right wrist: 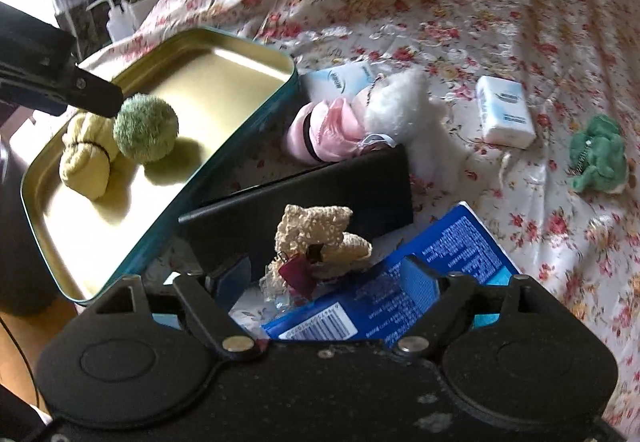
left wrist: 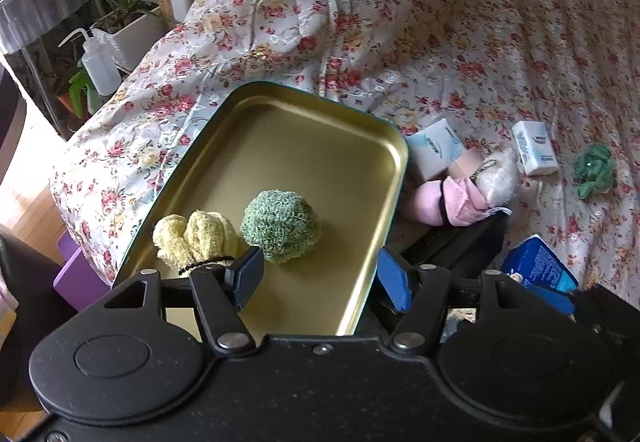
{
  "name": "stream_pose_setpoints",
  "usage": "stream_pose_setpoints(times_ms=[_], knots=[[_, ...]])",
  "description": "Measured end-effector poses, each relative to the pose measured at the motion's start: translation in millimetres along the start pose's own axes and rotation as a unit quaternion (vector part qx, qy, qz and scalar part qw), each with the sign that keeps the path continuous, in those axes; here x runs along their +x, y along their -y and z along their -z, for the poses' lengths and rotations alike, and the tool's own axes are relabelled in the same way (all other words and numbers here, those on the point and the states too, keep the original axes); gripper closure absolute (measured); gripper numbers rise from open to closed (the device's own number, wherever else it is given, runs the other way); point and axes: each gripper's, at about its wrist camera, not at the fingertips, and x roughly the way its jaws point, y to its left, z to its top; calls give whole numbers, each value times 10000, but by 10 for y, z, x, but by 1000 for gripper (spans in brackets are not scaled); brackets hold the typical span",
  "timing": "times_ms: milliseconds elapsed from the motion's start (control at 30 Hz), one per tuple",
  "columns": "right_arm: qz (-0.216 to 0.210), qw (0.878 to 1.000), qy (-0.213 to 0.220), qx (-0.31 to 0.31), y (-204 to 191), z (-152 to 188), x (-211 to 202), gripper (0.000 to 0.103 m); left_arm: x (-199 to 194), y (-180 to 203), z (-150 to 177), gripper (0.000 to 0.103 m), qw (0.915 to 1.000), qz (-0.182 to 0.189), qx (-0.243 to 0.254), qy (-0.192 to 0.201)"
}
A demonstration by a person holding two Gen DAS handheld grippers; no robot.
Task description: Organize soft objects
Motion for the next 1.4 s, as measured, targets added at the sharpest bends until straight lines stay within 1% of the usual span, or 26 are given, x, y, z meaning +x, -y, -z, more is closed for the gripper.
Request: stream_pose_setpoints(times_ms=[133, 333, 433, 500, 533, 633, 767, 833, 933, 1033, 1133, 1233, 1400], knots=[[-66, 9999, -117, -13, 37, -15, 110, 21, -31, 14, 28, 43, 10000, 40, 80, 9], [-83, 10000, -16, -51, 31, -16, 118, 22, -97, 15, 98, 43, 9996, 206, 164, -38], [-47, 9999, 29, -152, 7, -18, 124, 28, -117, 19, 146, 43, 9995, 245, 192, -86], [-40, 9996, 63, -266, -20, -11, 121, 38, -127, 18, 180, 44, 9992, 309, 200, -131], [-56, 9995, 65, -313, -31, -6, 118, 49, -130, 24, 201, 44, 9991, 332, 212, -155], [-79, 9994, 96, -324, -24, 3, 108, 50, -148, 53, 262, 44, 9988, 366, 259, -191], [-239, 9996, 156, -61, 75, -12, 55, 52, -173, 118, 353, 44, 9982, 444, 319, -238], [-279, 9992, 267, 90, 134, -26, -5, 52, -183, 177, 401, 44, 9974, 535, 388, -271], [-379, 9974, 487, 364, 255, -44, -123, 52, -191, 293, 454, 44, 9959, 597, 619, -284], [-472, 9941, 704, 673, 392, -44, -243, 52, -177, 416, 508, 44, 9937, 647, 871, -291], [-493, 9893, 959, 983, 534, -28, -358, 52, -139, 505, 569, 44, 9912, 764, 1005, -405], [-434, 9832, 1232, 1273, 669, -15, -469, 52, -77, 593, 673, 44, 9884, 870, 1111, -569], [-184, 9733, 1669, 1564, 816, 25, -653, 52, 57, 756, 901, 44, 9825, 934, 1334, -902]])
